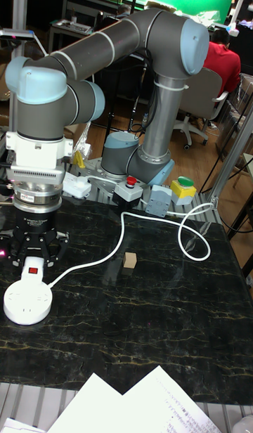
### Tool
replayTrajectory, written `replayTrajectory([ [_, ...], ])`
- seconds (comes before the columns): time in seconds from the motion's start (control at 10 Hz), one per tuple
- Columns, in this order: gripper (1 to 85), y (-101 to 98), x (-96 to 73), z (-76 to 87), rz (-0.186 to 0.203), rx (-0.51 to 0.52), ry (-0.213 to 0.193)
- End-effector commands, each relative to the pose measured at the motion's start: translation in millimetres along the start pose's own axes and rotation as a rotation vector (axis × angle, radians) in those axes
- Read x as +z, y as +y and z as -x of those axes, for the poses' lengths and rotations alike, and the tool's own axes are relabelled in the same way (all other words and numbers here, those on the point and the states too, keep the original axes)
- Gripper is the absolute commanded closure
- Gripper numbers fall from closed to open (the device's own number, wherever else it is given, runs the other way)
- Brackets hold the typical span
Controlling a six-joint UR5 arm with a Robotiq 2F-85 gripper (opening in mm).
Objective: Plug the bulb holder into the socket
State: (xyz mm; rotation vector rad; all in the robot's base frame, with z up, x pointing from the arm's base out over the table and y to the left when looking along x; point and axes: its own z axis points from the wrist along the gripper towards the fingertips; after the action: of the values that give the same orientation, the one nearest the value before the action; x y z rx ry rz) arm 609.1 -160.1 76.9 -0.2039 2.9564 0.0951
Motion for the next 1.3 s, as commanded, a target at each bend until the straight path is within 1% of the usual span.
replayTrajectory([
  [0.0, 84.3, -0.6, -0.9, -1.4, 0.007, -0.007, -0.012],
  [0.2, 84.3, -1.9, 0.2, -4.0, 0.005, -0.022, -0.013],
  [0.4, 84.3, -2.5, 2.8, -4.0, 0.009, -0.035, -0.023],
  [0.6, 84.3, -2.7, 3.5, -6.1, 0.012, -0.042, -0.023],
  [0.7, 84.3, -1.8, 5.2, -5.8, 0.017, -0.046, -0.032],
  [0.8, 84.3, -1.4, 5.6, -6.3, 0.019, -0.045, -0.031],
  [0.9, 82.3, -1.4, 5.4, -3.9, 0.018, -0.051, -0.040],
  [1.0, 65.0, -6.2, 5.2, 2.3, -0.001, -0.082, -0.066],
  [1.2, 32.7, -19.8, 3.3, 3.1, -0.048, -0.193, -0.072],
])
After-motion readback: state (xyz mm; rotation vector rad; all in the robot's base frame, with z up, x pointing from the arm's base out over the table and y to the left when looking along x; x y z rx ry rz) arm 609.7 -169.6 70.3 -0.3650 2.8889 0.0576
